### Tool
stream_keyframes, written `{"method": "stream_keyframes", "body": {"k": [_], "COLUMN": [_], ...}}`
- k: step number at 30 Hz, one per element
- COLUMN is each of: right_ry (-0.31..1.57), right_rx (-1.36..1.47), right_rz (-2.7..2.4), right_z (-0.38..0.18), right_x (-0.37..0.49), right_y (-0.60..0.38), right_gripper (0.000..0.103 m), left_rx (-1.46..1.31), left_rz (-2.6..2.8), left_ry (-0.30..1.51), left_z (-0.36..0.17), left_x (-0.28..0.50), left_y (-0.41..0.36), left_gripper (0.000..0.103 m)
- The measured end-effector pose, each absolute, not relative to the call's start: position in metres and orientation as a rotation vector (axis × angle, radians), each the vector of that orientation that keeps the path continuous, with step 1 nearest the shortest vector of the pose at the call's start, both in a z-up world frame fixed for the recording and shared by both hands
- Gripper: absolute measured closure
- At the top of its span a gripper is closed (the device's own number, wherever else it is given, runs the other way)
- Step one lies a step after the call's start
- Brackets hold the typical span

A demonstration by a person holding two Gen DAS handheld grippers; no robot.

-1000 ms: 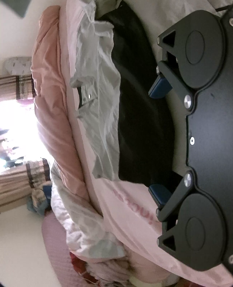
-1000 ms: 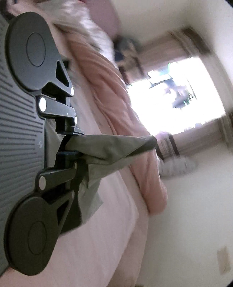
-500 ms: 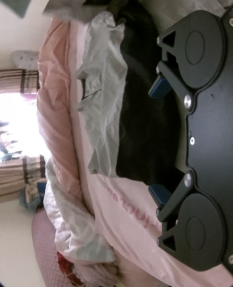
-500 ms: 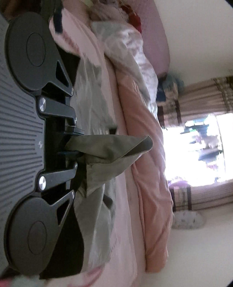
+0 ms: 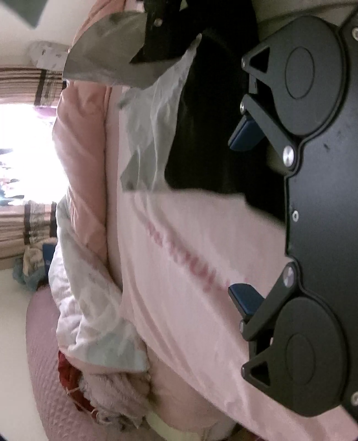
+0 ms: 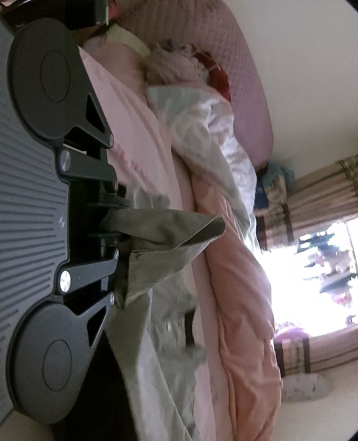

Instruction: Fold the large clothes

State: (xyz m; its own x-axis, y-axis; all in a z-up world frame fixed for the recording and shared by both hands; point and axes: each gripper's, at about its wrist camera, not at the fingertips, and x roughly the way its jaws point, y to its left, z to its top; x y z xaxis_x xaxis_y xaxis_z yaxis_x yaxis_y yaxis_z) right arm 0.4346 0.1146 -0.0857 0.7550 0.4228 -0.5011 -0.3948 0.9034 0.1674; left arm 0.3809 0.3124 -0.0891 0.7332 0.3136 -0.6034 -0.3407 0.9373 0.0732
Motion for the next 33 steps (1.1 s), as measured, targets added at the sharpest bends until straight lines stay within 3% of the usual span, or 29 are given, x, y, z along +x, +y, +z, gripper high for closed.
{"method": "stream_keyframes", "body": {"k": [7, 8, 11, 14, 17, 22, 25, 30, 33], "right_ry": [0.614, 0.618, 0.677, 0.714, 0.612, 0.477, 0.571, 0.723, 0.742], "right_rx": [-0.004, -0.024, -0.041, 0.003, 0.059, 0.104, 0.079, 0.036, 0.083], "right_rz": [0.422, 0.417, 0.443, 0.463, 0.505, 0.464, 0.398, 0.307, 0.344], "right_z": [-0.125, -0.131, -0.144, -0.141, -0.117, -0.092, -0.104, -0.160, -0.148], "right_x": [0.444, 0.444, 0.453, 0.456, 0.437, 0.415, 0.430, 0.460, 0.457], "right_y": [0.148, 0.152, 0.162, 0.156, 0.130, 0.091, 0.086, 0.085, 0.075], "right_gripper": [0.083, 0.079, 0.054, 0.053, 0.053, 0.055, 0.078, 0.086, 0.087], "left_rx": [-0.120, -0.122, -0.103, -0.097, -0.142, -0.166, -0.152, -0.161, -0.159], "left_rz": [0.380, 0.378, 0.395, 0.404, 0.385, 0.339, 0.305, 0.303, 0.326], "left_ry": [0.677, 0.682, 0.704, 0.718, 0.695, 0.601, 0.574, 0.617, 0.641], "left_z": [-0.095, -0.096, -0.100, -0.103, -0.098, -0.082, -0.078, -0.090, -0.096], "left_x": [0.378, 0.379, 0.383, 0.387, 0.385, 0.375, 0.375, 0.394, 0.403], "left_y": [0.340, 0.341, 0.340, 0.338, 0.335, 0.320, 0.313, 0.307, 0.306], "left_gripper": [0.000, 0.000, 0.000, 0.000, 0.000, 0.000, 0.000, 0.000, 0.000]}}
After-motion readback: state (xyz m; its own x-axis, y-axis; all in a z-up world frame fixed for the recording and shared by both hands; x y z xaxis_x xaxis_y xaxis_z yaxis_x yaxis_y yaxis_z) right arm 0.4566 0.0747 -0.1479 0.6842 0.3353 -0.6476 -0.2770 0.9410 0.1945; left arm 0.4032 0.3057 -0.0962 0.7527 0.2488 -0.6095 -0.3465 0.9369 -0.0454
